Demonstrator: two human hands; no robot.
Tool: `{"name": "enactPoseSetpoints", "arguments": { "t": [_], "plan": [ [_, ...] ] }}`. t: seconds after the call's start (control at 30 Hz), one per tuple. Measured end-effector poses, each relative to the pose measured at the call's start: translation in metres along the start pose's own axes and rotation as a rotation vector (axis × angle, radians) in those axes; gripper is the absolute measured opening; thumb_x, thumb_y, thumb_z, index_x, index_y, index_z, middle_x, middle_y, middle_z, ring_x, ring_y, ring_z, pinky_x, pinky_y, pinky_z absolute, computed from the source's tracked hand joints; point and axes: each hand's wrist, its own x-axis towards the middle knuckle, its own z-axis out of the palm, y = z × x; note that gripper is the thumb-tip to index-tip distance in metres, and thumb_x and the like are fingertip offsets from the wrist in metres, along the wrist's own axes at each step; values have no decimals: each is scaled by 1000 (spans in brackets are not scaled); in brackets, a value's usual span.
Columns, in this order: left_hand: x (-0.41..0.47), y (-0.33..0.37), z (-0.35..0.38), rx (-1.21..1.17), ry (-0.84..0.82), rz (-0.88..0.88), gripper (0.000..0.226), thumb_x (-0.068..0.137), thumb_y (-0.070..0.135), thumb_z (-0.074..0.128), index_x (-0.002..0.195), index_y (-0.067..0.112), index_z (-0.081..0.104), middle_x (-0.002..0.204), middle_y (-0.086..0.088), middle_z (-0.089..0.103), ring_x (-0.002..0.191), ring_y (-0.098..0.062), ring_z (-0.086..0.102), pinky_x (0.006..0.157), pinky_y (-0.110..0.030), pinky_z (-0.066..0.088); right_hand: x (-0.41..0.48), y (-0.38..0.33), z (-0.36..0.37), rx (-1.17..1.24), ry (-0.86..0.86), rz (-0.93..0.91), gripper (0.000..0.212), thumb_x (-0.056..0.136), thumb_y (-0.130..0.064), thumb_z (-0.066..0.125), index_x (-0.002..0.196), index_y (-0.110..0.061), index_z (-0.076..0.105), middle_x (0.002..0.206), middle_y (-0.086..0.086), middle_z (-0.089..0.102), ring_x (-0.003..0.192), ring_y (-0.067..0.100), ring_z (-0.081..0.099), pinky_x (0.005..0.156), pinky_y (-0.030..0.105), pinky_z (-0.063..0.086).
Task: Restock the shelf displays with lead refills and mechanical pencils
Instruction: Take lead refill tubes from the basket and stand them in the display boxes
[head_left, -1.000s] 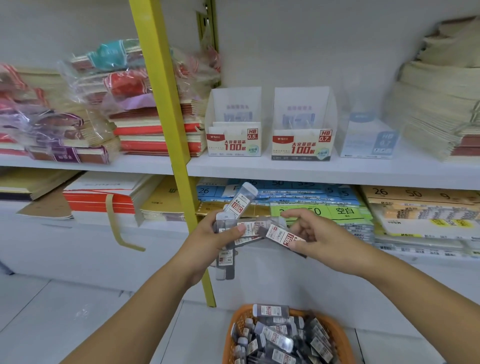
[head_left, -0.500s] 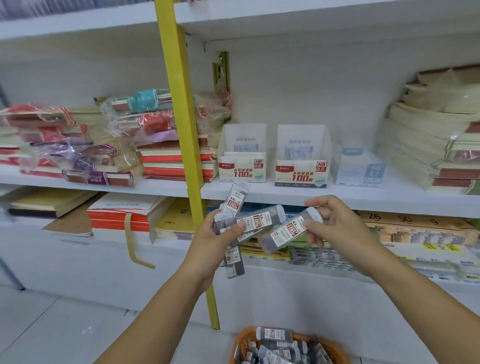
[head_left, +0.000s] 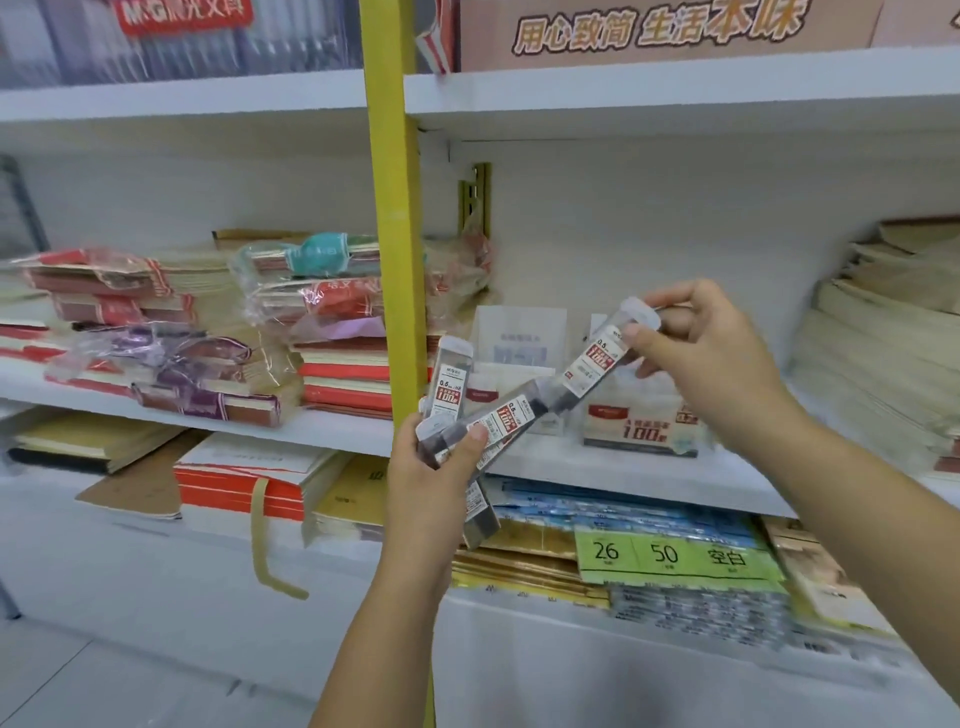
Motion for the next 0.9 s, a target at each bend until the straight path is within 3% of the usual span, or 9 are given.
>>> {"name": "enactPoseSetpoints", "arguments": {
  "t": [0.17,0.27,0.37,0.53,0.67,0.83,0.9],
  "plan": [
    [25,-5,-7,40,46,6,46,88,34,74,127,45,53,110,16,72,95,-7,72,72,-29,62,76,2,34,-210,-40,-156,27,89,-15,66,86,-35,48,87,-6,70,75,8,68,63,22,54],
    [34,-7,-14,86,64,-22,41,87,34,75,116,52,52,110,18,71,98,-11,72,69,-29,62,104,18,59,-433,-155,-179,22,87,-15,68,89,-29,51,87,-11,63,77,10,64,70,33,55],
    [37,-5,-21,116,74,-21,40,86,35,76,106,59,52,98,26,72,88,0,72,54,-15,55,121,31,78,-490,-210,-198,20,86,-14,68,93,-22,52,88,-6,63,77,13,63,75,42,56],
    [37,-5,-24,149,52,-11,37,86,37,75,112,54,55,92,33,70,82,14,66,49,-8,50,135,40,97,-487,-293,-179,18,86,-11,70,93,-18,55,87,-1,66,75,15,69,59,24,58],
    [35,-8,-26,134,43,-48,42,84,39,76,113,58,51,99,26,71,86,7,70,54,-13,55,137,43,103,-561,-340,-169,17,84,-8,72,95,-16,62,91,5,68,74,20,69,69,39,59],
    [35,-10,-26,88,23,-43,44,82,40,76,118,53,55,99,23,73,84,7,70,53,-13,53,140,44,107,-908,-364,-316,19,85,-23,72,103,-17,69,98,1,59,91,23,61,76,32,47],
    [34,-8,-25,68,14,-31,54,75,48,76,124,49,54,100,21,74,85,7,70,52,-14,54,140,44,108,-1000,-347,-339,24,89,-29,67,112,-19,68,104,3,53,97,26,57,77,32,43]
  ]
}}
